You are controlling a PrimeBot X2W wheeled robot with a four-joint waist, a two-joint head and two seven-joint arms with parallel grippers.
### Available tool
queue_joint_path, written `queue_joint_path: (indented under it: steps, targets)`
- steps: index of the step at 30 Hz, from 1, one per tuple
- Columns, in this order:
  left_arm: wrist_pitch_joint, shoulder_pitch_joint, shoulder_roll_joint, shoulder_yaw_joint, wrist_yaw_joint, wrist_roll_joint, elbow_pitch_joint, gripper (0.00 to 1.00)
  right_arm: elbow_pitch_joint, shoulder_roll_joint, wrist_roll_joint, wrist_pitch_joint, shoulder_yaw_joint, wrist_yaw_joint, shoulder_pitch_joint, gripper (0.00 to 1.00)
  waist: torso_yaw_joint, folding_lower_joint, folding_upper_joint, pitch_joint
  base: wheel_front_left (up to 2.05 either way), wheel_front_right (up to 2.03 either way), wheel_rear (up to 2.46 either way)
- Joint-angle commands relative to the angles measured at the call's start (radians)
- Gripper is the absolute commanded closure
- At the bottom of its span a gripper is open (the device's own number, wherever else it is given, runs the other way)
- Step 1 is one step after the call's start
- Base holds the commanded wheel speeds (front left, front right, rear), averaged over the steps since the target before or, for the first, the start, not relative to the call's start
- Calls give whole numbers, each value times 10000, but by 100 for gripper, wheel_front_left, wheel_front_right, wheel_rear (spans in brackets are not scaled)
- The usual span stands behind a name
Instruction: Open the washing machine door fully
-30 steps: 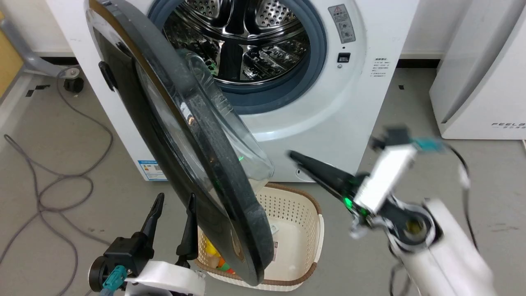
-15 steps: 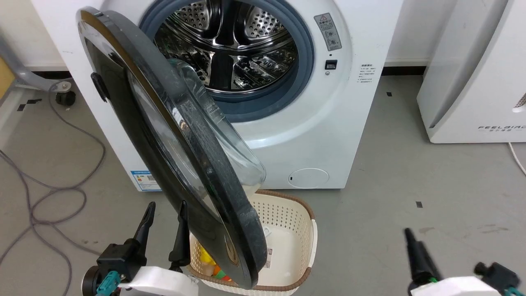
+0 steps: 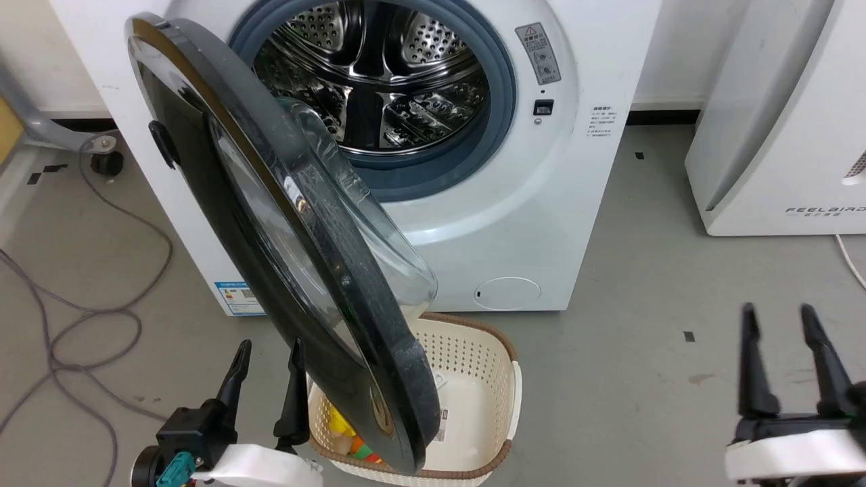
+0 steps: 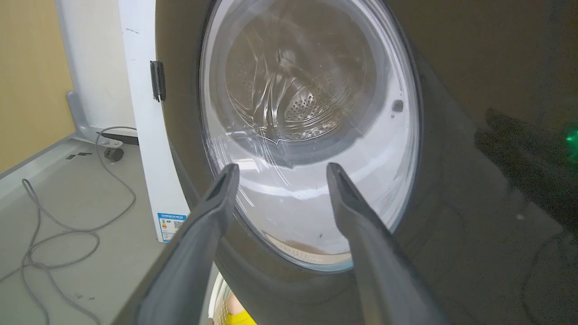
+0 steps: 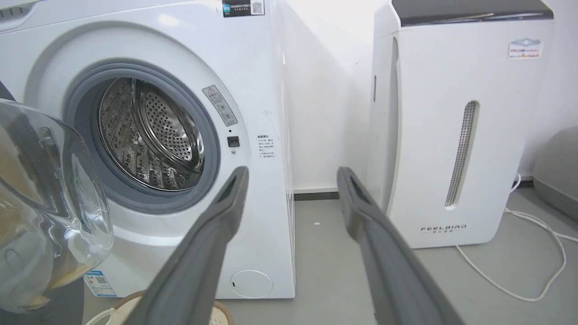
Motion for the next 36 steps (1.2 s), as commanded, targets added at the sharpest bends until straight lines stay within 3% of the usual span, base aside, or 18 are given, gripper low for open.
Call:
queue_joint_path:
  steps: [1,5,8,19,20,21,29,36]
  targets:
    - [-55,61,24,50,22,0,15,0,-266,69,-326,-4,111,8,232,0,13,0,0,10,0,0,0]
    - [-55,28,24,69,28,20,-7,0,-1183,71,-1339,644,735,8,616,0,38,0,0,43,0,0,0]
    - [-55,6,24,82,8,64,-2,0,-1423,72,-1399,1135,1100,8,880,0,64,0,0,64,0,0,0]
    - [-55,21,24,21,-106,282,138,0,-361,73,-892,1387,1085,8,1185,0,155,0,0,-8,0,0,0]
    - [-55,36,24,8,-106,289,149,62,-302,73,-871,1366,1076,8,1179,0,157,0,0,-25,0,0,0]
    - [-55,51,24,-1,-105,311,160,100,-256,73,-853,1346,1074,8,1173,0,155,0,0,-35,0,0,0]
    - [-55,13,24,40,-100,514,31,100,-48,73,-767,1326,1046,8,1143,0,178,0,0,-98,0,0,0]
    - [-55,-245,24,189,50,967,-1108,100,13,73,-678,1328,1037,8,1160,0,233,0,0,-143,0,0,0]
